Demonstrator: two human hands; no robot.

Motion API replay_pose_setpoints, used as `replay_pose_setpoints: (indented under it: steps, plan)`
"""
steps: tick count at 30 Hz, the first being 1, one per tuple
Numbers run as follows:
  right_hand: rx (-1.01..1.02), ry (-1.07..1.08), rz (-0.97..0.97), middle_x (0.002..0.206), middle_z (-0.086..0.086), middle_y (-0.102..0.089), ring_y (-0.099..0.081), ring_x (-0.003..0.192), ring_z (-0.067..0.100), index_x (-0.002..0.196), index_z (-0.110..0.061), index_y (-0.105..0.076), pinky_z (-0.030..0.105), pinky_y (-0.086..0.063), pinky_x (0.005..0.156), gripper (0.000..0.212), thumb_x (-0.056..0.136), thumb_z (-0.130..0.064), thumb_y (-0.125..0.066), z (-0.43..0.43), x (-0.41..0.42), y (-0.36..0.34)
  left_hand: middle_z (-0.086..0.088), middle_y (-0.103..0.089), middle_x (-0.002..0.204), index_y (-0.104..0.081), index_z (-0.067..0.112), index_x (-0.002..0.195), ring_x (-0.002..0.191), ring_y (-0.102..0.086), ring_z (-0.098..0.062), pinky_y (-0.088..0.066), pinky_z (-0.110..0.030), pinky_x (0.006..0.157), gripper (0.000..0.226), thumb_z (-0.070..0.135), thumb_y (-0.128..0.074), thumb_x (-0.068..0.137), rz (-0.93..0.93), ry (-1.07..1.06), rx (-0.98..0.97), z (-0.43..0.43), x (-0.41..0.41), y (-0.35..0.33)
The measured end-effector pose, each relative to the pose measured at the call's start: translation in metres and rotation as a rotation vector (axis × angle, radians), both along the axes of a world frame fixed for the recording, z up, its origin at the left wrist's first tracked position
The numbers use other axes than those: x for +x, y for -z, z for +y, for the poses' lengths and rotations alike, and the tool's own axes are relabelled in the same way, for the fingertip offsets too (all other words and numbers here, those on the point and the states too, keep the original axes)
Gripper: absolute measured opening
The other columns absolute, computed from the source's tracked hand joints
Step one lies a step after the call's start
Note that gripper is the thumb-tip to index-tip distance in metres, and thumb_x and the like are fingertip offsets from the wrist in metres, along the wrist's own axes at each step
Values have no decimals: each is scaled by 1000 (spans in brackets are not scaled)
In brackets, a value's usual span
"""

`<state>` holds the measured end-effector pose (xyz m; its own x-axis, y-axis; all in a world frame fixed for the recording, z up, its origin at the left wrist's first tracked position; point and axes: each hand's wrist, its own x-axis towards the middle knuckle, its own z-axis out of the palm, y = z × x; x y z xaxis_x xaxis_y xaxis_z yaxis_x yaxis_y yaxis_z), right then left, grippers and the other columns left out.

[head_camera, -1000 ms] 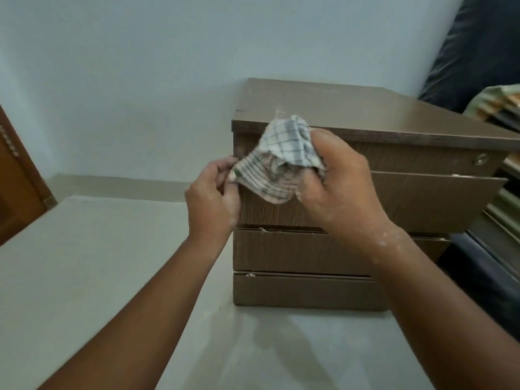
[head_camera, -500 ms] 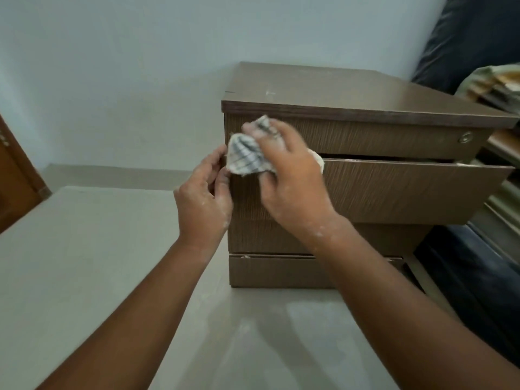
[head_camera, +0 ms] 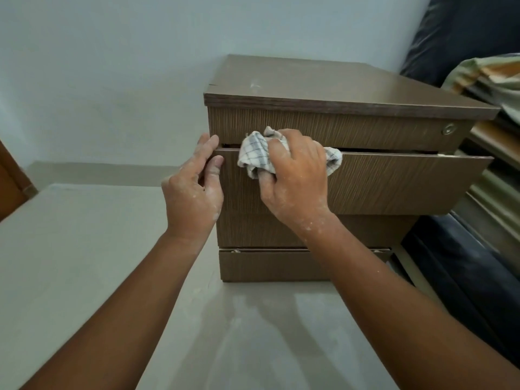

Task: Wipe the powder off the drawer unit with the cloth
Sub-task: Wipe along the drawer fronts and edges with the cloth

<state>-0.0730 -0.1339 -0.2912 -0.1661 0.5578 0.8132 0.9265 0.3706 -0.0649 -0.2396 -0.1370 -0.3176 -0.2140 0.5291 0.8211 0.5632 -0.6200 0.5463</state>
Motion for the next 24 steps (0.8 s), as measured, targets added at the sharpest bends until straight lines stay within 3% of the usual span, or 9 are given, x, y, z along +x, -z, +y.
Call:
replay_pose_setpoints:
  steps: [3,10,16,21,24]
  plan:
    - [52,36,28,111,15,-66,-59,93,29,100,-7,-66,42,-40,80,29,87,-30,-55,1,35,3,-16,-61,137,-64,3,129,127,-60,-14,-45,-14,106,33,12,-62,98,33,-6,0,2,2,3]
    - [188,135,103,102,18,-67,-61,86,32,97,-1,-68,39,-41,78,30,85,-26,-55,1,137,5,-11,-57,141,-64,8,132,133,-55,-8,-45,-35,113,34,23,-57,102,-30,52,-32,13,0,11]
    - [216,207,136,98,21,-66,-58,85,31,99,2,-68,39,-44,76,32,84,-22,-53,0,222,6,-4,-52,148,-57,8,135,140,-42,2,-36,-20,116,35,24,-48,106,-2,59,-77,30,3,22]
    - [226,250,208,91,22,-63,-57,78,33,95,4,-66,40,-45,68,29,85,-16,-48,-2,271,5,-12,-52,148,-52,10,136,142,-46,-16,-37,-30,118,42,39,-42,107,21,71,-90,57,-12,36]
    - [224,287,327,92,24,-62,-56,79,32,99,5,-65,36,-45,69,31,87,-15,-44,-4,284,8,-11,-50,149,-51,13,137,142,-45,-17,-36,-30,119,42,40,-42,106,-10,66,-86,57,-11,37]
